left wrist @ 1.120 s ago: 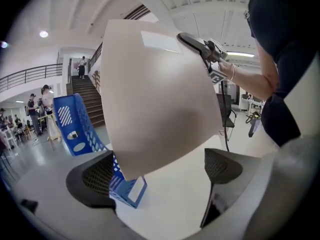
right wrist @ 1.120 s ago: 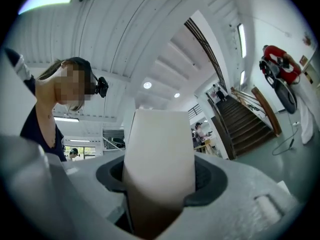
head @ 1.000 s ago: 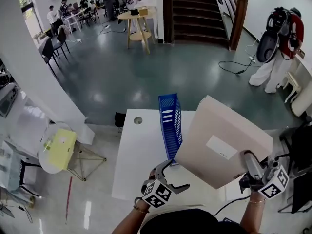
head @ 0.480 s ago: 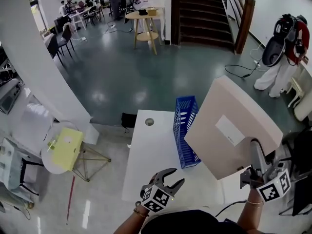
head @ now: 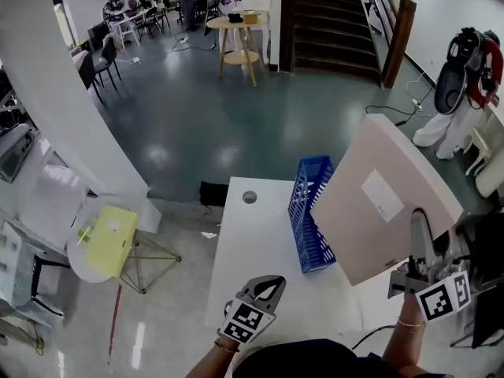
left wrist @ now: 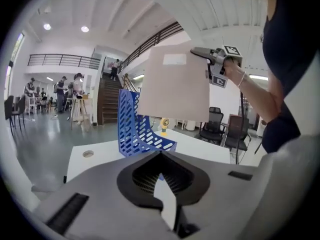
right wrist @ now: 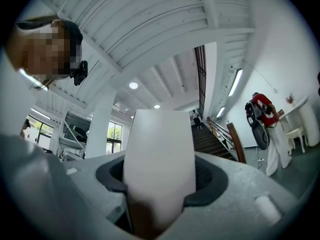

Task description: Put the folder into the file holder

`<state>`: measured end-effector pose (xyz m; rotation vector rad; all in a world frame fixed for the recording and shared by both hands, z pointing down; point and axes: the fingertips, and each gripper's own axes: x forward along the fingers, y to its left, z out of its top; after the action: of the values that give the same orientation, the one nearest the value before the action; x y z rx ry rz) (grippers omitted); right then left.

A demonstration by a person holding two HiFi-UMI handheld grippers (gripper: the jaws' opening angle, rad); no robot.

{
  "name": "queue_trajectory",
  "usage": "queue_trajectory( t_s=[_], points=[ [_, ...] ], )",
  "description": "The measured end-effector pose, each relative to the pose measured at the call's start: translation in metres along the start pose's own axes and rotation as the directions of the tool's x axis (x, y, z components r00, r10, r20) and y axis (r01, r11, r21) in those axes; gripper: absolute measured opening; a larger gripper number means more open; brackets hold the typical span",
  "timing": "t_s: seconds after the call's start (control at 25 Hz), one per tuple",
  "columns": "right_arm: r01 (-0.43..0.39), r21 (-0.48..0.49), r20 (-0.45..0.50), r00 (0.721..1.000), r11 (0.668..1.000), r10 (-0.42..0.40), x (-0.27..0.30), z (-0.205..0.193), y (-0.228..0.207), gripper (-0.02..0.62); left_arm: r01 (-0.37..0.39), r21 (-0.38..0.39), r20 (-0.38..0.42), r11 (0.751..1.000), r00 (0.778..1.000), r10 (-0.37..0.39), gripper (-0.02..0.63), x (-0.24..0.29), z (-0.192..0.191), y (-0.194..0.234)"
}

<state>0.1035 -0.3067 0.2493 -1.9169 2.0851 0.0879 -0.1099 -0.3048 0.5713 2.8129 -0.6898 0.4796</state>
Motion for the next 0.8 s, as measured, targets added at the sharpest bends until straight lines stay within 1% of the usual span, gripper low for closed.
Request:
queue_trajectory(
  t_s=[0.12, 0.24, 0.36, 0.48, 0.64, 0.8],
  points=[
    [0.010, 0.003, -0.001, 1.000, 1.000, -0.010, 0.008, -0.002, 0.007, 0.270, -0.024, 0.080, -0.020, 0.997, 0.999, 0.026, -0.002, -0.002, -0.010, 0.003],
    [0.024, -0.019, -0.009, 1.000, 1.000, -0.024, 0.017, -0.006, 0.015, 0.270, -0.017, 0.111, -0.021, 0.994, 1.000, 0.020, -0.002, -0.003, -0.014, 0.000],
    [0.032, -0.057, -0.009, 0.999, 0.998, -0.033, 0.027, -0.012, 0.025, 0.270, -0.015, 0.127, -0.020, 0.992, 1.000, 0.017, -0.002, -0.005, -0.018, -0.004],
    [0.047, -0.074, 0.007, 0.999, 0.996, -0.046, 0.037, -0.019, 0.034, 0.270, -0.031, 0.136, -0.028, 0.990, 0.999, 0.036, -0.002, -0.011, -0.023, -0.004],
    [0.092, -0.120, 0.056, 0.995, 0.988, -0.086, 0.039, -0.033, 0.046, 0.270, -0.057, 0.133, -0.034, 0.989, 0.997, 0.062, -0.002, -0.024, -0.027, -0.001],
    [0.102, -0.170, 0.120, 0.989, 0.980, -0.082, 0.035, -0.051, 0.059, 0.270, -0.103, 0.122, -0.023, 0.987, 0.994, 0.107, -0.002, -0.036, -0.028, 0.005]
  ],
)
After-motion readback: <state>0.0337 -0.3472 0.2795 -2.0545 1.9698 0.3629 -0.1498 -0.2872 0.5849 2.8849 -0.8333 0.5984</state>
